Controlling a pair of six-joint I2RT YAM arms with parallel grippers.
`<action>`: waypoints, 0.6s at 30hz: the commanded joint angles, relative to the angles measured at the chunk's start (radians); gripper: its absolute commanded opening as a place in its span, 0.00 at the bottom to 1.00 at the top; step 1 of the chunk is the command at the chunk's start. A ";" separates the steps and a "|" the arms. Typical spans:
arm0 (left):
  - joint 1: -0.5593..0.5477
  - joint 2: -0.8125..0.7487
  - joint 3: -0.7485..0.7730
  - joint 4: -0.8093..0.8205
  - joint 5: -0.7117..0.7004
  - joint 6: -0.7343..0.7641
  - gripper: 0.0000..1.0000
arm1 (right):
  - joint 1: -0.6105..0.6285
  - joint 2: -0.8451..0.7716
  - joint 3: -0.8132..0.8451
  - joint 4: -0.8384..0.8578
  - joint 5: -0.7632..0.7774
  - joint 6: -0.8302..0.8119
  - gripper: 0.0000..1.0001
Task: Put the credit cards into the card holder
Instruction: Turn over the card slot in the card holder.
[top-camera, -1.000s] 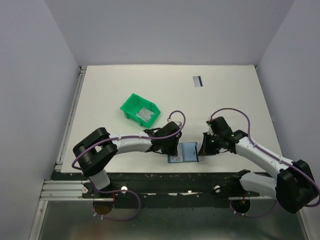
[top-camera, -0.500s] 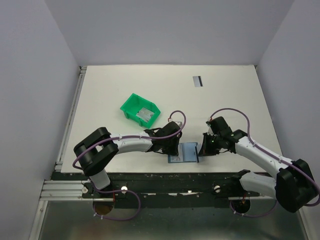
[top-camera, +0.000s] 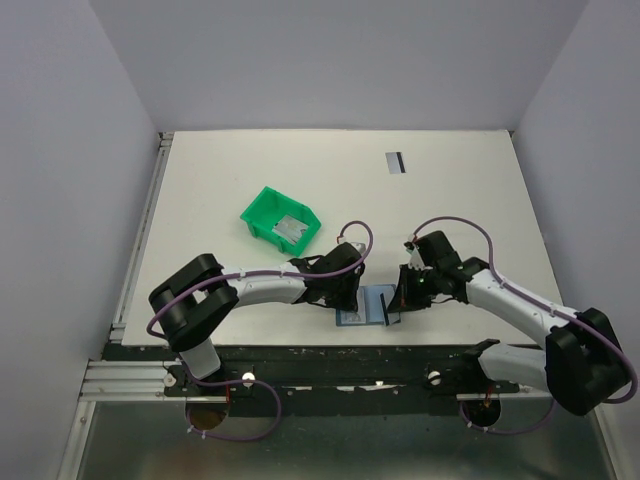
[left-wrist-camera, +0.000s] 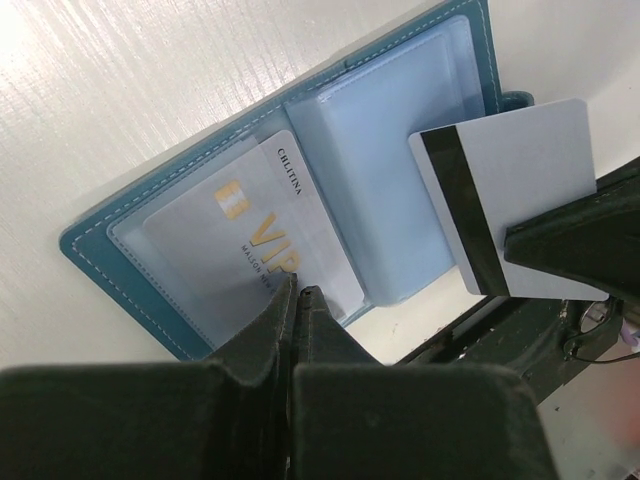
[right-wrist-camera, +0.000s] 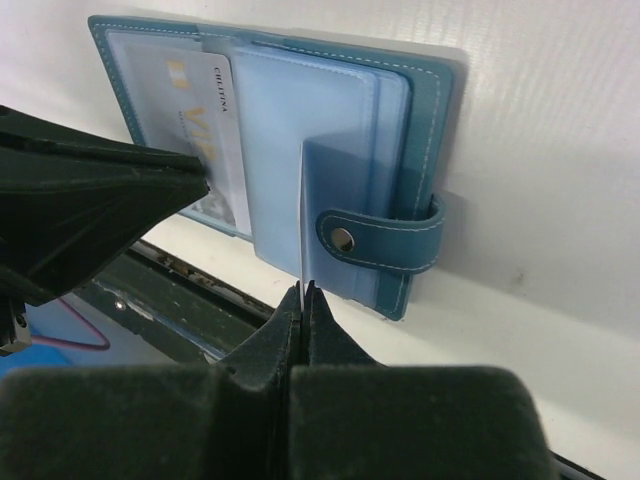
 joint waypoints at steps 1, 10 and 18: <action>-0.004 0.041 -0.006 -0.045 -0.003 0.012 0.00 | -0.006 0.032 -0.012 0.050 -0.070 0.006 0.00; -0.003 0.040 -0.014 -0.044 -0.005 0.005 0.00 | -0.003 0.004 0.022 -0.092 0.114 0.026 0.00; -0.003 0.032 -0.020 -0.051 -0.008 0.008 0.00 | -0.004 -0.034 0.091 -0.285 0.369 0.072 0.01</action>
